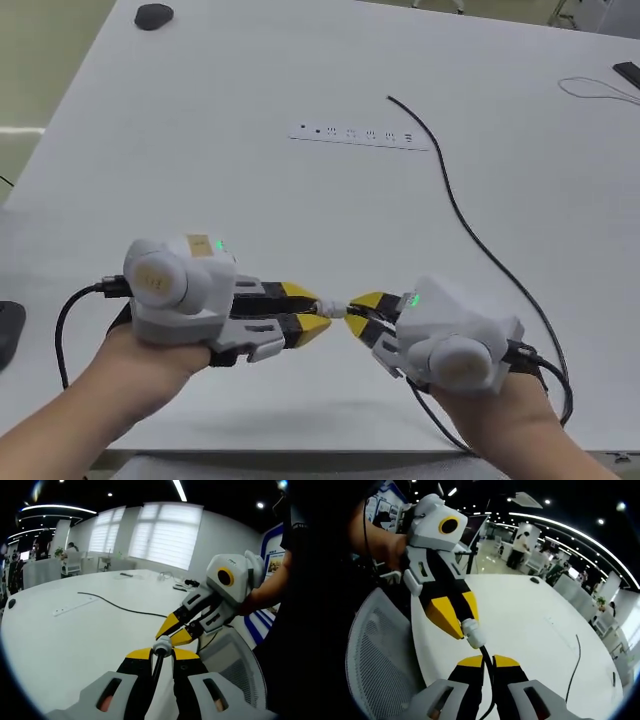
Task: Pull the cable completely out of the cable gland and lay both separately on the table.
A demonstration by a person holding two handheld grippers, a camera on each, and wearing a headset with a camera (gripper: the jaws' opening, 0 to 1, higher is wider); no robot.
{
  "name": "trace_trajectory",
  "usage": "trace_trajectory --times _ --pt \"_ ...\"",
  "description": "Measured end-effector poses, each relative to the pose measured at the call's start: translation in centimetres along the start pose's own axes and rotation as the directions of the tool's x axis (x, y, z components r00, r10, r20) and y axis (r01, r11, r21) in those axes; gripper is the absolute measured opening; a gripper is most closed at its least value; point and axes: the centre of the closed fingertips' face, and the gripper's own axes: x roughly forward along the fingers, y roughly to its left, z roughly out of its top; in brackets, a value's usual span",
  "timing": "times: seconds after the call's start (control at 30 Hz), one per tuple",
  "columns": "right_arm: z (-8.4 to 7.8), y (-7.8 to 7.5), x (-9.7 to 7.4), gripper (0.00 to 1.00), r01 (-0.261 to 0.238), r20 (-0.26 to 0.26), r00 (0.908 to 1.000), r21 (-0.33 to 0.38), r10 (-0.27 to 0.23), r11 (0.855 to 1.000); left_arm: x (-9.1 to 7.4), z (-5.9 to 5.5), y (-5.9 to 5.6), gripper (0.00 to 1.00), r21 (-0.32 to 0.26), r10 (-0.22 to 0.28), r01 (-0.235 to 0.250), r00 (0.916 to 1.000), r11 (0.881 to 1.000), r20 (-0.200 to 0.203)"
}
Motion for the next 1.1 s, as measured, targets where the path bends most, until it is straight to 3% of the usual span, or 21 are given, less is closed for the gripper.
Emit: trace_trajectory --times 0.07,0.2,0.33,0.43,0.53,0.57,0.7,0.87,1.0,1.1 --pt "-0.5 -0.4 -0.1 0.01 0.003 0.003 1.0 0.07 -0.003 0.998 0.0 0.1 0.0 0.15 0.009 -0.001 0.001 1.0 1.0 0.005" --pt "-1.8 -1.4 -0.3 0.01 0.024 -0.013 0.9997 0.125 -0.022 0.992 0.0 0.3 0.1 0.15 0.009 0.003 -0.003 0.9999 1.0 0.012" --pt "-3.4 -2.3 -0.5 0.01 0.042 -0.029 0.9989 0.227 -0.037 0.973 0.0 0.4 0.2 0.15 0.01 0.008 -0.008 0.9998 1.0 0.018" --pt "-4.7 -2.6 -0.6 0.0 0.049 -0.041 0.9984 0.305 -0.038 0.951 0.0 0.5 0.2 0.15 0.009 0.012 -0.012 0.9997 1.0 0.021" --pt "-6.1 -2.8 -0.6 0.0 0.052 -0.054 0.998 0.405 -0.032 0.913 0.1 0.4 0.1 0.15 0.009 0.015 -0.015 0.9997 1.0 0.018" --pt "-6.3 -2.8 -0.6 0.0 0.053 -0.058 0.9978 0.415 -0.032 0.908 0.1 0.4 0.1 0.15 0.01 0.016 -0.017 0.9997 1.0 0.017" --pt "-7.8 -2.8 -0.4 0.0 0.054 -0.079 0.9967 0.504 -0.016 0.862 0.2 0.5 0.0 0.15 0.003 0.022 -0.022 0.9995 1.0 0.021" --pt "-9.8 -3.2 -0.2 0.0 0.074 -0.108 0.9942 0.628 -0.008 0.774 0.0 0.7 0.2 0.15 0.002 0.038 -0.038 0.9989 0.999 0.028" --pt "-10.9 -3.3 0.1 0.0 0.076 -0.111 0.9938 0.683 0.001 0.726 -0.2 0.5 0.3 0.15 0.002 0.046 -0.046 0.9986 0.999 0.026" --pt "-11.6 -2.7 0.3 0.0 0.081 -0.134 0.9908 0.71 0.021 0.699 -0.2 0.5 0.2 0.15 0.005 0.049 -0.049 0.9985 0.999 0.025"
